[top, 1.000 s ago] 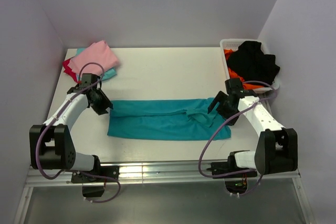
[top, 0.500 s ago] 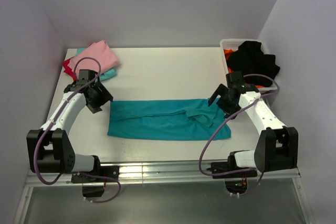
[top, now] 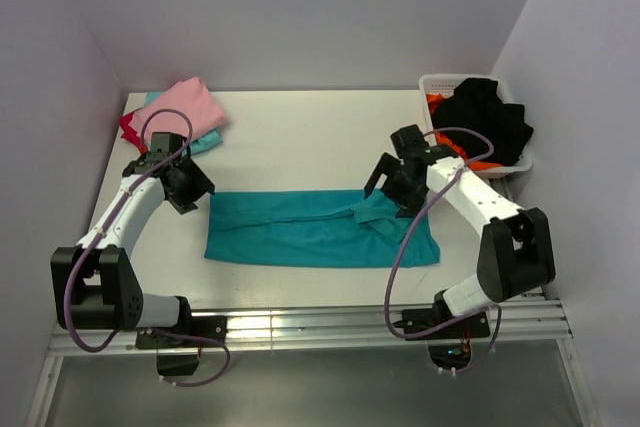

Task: Fold and stack the t-shirts
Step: Neatly place the folded tshirt to the corner

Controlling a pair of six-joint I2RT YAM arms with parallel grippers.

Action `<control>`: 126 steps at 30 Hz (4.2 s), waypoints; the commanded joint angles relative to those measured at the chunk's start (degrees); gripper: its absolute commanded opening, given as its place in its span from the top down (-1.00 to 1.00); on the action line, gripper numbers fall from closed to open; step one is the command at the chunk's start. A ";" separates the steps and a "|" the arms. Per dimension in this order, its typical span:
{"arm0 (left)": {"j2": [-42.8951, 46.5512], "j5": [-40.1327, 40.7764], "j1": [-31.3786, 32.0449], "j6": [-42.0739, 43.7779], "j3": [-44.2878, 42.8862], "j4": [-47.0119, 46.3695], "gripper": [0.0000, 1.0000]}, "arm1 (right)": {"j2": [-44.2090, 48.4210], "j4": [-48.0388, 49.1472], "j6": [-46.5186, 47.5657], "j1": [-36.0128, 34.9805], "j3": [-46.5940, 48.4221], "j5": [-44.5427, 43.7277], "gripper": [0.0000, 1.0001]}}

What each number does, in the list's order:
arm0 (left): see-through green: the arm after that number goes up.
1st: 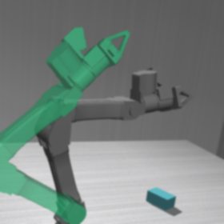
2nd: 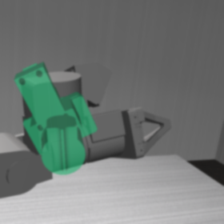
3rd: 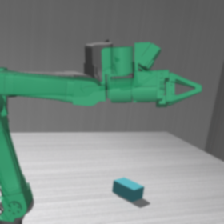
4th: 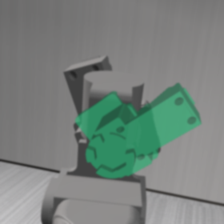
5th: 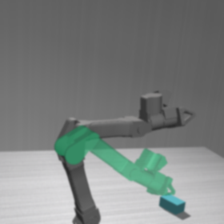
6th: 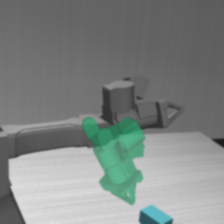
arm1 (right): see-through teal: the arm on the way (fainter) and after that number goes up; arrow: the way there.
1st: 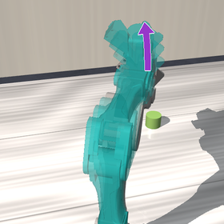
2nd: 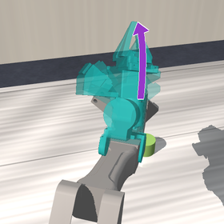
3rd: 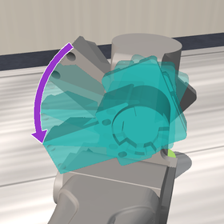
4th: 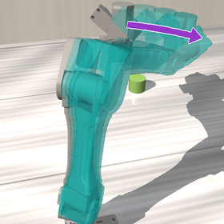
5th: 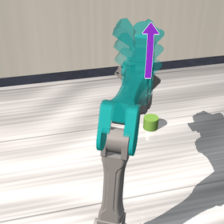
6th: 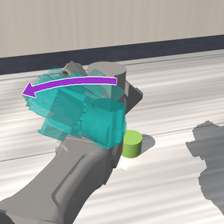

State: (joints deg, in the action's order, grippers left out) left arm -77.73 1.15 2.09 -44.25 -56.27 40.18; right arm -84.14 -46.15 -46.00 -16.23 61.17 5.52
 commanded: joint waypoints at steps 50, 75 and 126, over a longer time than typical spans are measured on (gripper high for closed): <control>0.31 -2.46 0.37 5.84 -0.24 -0.81 -0.08 | -13.16 0.27 -5.59 -9.08 6.34 -4.73 1.00; -3.13 -3.96 0.37 5.84 -1.65 -2.92 -0.06 | -5.78 -6.75 -7.97 -18.14 -1.59 -2.26 -0.86; -20.81 -2.47 13.55 0.84 -0.09 0.77 0.99 | -41.52 -7.63 6.62 -2.67 30.21 -6.58 1.00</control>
State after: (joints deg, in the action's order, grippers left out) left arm -100.97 -1.65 13.85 -42.52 -61.80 37.32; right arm -117.91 -61.30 -39.11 -18.85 82.91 -1.02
